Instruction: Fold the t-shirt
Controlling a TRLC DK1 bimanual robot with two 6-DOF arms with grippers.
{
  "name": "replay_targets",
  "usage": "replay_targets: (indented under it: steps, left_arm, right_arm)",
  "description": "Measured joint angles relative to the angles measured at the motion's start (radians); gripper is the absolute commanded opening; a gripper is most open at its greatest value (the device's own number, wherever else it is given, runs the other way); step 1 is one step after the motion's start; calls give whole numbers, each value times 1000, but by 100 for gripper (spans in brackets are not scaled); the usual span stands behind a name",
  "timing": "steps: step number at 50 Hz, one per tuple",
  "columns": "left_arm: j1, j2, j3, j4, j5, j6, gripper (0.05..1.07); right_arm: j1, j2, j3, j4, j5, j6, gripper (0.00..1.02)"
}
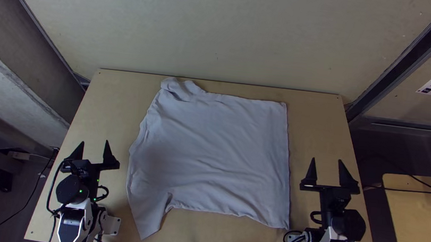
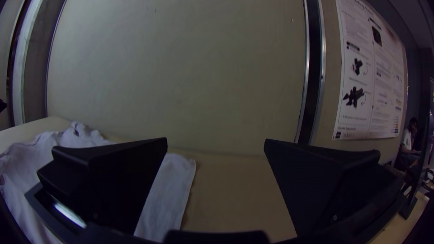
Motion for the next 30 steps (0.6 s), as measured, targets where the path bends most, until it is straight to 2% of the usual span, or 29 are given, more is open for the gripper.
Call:
replay_targets:
  steps: [15,30]
  left_arm:
    - [-11,53,127,5,34,46,103]
    - [-11,176,279,15,81,71,103]
  right_arm:
    - [0,50,100,33,0,-31,98]
    - [1,319,286,153,0,-39,98]
